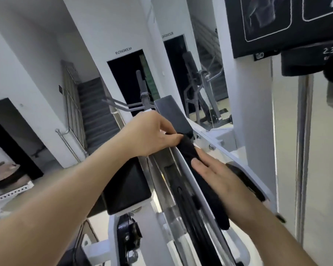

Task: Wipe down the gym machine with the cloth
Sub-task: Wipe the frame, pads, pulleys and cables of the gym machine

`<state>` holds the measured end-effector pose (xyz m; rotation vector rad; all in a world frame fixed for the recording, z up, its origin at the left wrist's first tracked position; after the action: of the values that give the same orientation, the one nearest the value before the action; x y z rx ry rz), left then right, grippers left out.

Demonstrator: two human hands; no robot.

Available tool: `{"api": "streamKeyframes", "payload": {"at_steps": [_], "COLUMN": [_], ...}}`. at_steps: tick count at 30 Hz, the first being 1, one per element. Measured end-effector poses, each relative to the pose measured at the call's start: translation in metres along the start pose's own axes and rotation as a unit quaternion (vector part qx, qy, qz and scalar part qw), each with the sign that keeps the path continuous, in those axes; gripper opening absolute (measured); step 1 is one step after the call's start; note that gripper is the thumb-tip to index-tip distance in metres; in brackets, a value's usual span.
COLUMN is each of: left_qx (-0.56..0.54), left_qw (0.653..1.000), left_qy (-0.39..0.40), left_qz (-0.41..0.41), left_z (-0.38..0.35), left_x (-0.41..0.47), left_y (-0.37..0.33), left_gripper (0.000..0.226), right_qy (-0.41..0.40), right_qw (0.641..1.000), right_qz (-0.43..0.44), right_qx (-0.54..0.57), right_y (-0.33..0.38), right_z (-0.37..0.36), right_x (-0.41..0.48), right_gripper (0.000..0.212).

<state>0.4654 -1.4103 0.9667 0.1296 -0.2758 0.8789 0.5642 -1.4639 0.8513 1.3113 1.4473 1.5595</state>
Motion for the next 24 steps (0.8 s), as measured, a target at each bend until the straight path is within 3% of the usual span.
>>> {"api": "streamKeyframes", "payload": {"at_steps": [4, 6, 9, 12, 15, 19, 24], "left_qx": [-0.029, -0.040, 0.053, 0.071, 0.018, 0.064, 0.162], "left_qw": [0.999, 0.999, 0.994, 0.994, 0.995, 0.974, 0.946], "left_qy": [-0.038, 0.010, 0.080, 0.070, 0.084, 0.149, 0.230], "left_qz": [-0.013, -0.025, -0.043, -0.045, -0.054, -0.158, -0.161], "left_z": [0.002, -0.003, -0.013, -0.011, -0.017, -0.037, -0.056], "left_x": [-0.001, -0.001, -0.003, -0.006, -0.015, -0.025, -0.024], "left_y": [0.000, -0.007, -0.014, -0.020, -0.037, -0.081, -0.097], "left_gripper": [0.020, 0.024, 0.039, 0.044, 0.052, 0.060, 0.073], "right_qy": [-0.087, -0.126, -0.135, -0.106, -0.056, -0.037, -0.083], "right_qw": [0.996, 0.991, 0.989, 0.991, 0.996, 0.994, 0.982], "right_qz": [-0.020, -0.039, -0.048, -0.023, 0.011, 0.040, -0.098], "right_qx": [0.007, 0.020, 0.027, 0.077, 0.073, 0.099, 0.135], "right_y": [-0.020, -0.038, -0.051, -0.025, -0.009, -0.035, -0.127], "right_z": [0.003, 0.010, 0.006, 0.001, -0.009, -0.009, 0.002], "right_x": [0.014, -0.001, -0.020, -0.015, -0.020, -0.064, -0.106], "right_gripper": [0.045, 0.042, 0.029, 0.026, 0.035, 0.042, 0.039]}}
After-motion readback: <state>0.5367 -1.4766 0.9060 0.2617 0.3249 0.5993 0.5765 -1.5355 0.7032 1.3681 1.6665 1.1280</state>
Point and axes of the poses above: each hand's wrist, its own x-axis towards the middle knuckle, its own z-axis out of the back of the hand, y = z × x, the point moved 8 cm from there along x, towards the middle knuckle, and after that the axes turned 12 degrees about -z, right-handed, at the moved point
